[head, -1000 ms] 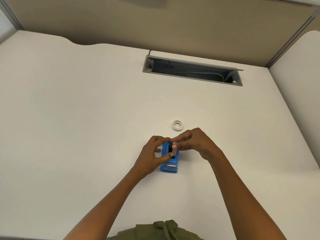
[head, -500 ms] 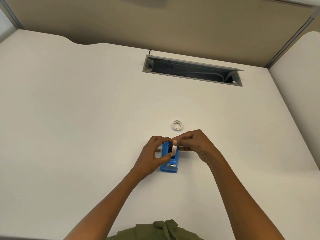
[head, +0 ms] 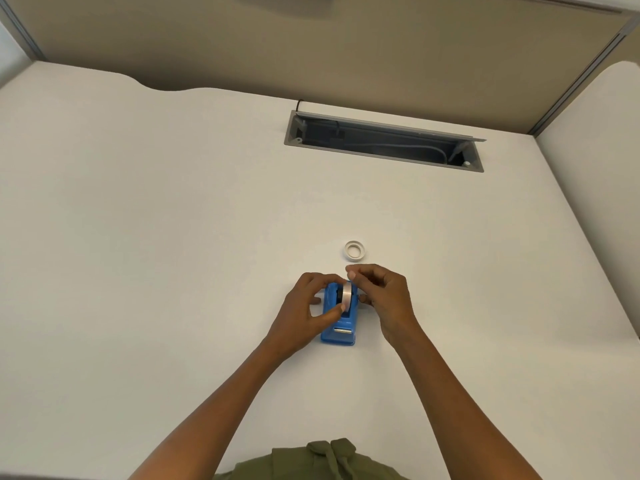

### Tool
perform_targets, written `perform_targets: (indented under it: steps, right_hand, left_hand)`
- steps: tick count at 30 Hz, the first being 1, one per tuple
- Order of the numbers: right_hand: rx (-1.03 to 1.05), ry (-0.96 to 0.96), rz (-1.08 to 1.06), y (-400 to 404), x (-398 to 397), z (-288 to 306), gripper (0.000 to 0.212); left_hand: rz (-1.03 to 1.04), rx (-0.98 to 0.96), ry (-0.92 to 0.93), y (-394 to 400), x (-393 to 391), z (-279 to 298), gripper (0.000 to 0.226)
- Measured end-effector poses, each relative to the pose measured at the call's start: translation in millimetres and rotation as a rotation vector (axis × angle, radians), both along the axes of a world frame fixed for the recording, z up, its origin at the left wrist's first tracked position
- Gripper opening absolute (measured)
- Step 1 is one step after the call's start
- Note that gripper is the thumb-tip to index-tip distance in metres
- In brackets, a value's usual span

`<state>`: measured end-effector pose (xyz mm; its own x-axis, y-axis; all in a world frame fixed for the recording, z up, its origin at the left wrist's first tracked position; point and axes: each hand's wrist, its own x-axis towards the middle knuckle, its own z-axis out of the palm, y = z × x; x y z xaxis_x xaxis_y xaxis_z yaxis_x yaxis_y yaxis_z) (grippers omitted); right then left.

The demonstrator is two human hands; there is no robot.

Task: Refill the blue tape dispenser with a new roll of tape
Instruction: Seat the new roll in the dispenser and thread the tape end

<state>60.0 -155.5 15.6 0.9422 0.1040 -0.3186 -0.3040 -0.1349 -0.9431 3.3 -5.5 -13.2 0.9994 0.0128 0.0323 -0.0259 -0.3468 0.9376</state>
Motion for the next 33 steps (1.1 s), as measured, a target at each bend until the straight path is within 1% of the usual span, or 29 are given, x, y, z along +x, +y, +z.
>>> perform_targets:
  steps: [2, 5, 8, 15, 20, 21, 26, 31, 33]
  right_hand:
    - [-0.007, -0.085, 0.057, -5, -6, -2, 0.016]
    - [-0.075, -0.197, 0.129, -14, -14, -4, 0.028]
    - [-0.124, -0.277, 0.158, -17, -19, -5, 0.034]
    - [-0.165, -0.33, 0.19, -15, -19, -7, 0.035]
    - [-0.169, -0.288, 0.2, -16, -18, -8, 0.034]
    - [-0.167, -0.276, 0.202, -15, -18, -8, 0.033]
    - [-0.171, -0.223, 0.201, -15, -16, -6, 0.028]
    - [-0.142, -0.21, 0.258, -19, -18, -3, 0.035]
    - [-0.112, -0.223, 0.249, -20, -22, -4, 0.035]
  left_hand:
    - [0.01, -0.002, 0.012, -1, 0, 1, 0.032]
    - [0.018, -0.011, 0.015, -1, -1, 2, 0.031]
    - [0.022, -0.021, 0.012, -1, 0, 2, 0.031]
    - [0.031, -0.018, 0.039, -2, 0, -2, 0.042]
    - [0.028, -0.056, 0.042, -1, 0, -3, 0.061]
    - [0.03, -0.053, 0.035, -2, 0, -3, 0.062]
    - [0.011, 0.009, -0.004, -1, 2, -7, 0.048]
    - [0.025, 0.015, 0.011, -1, 2, -7, 0.038]
    - [0.028, 0.012, 0.016, -2, 2, -5, 0.032]
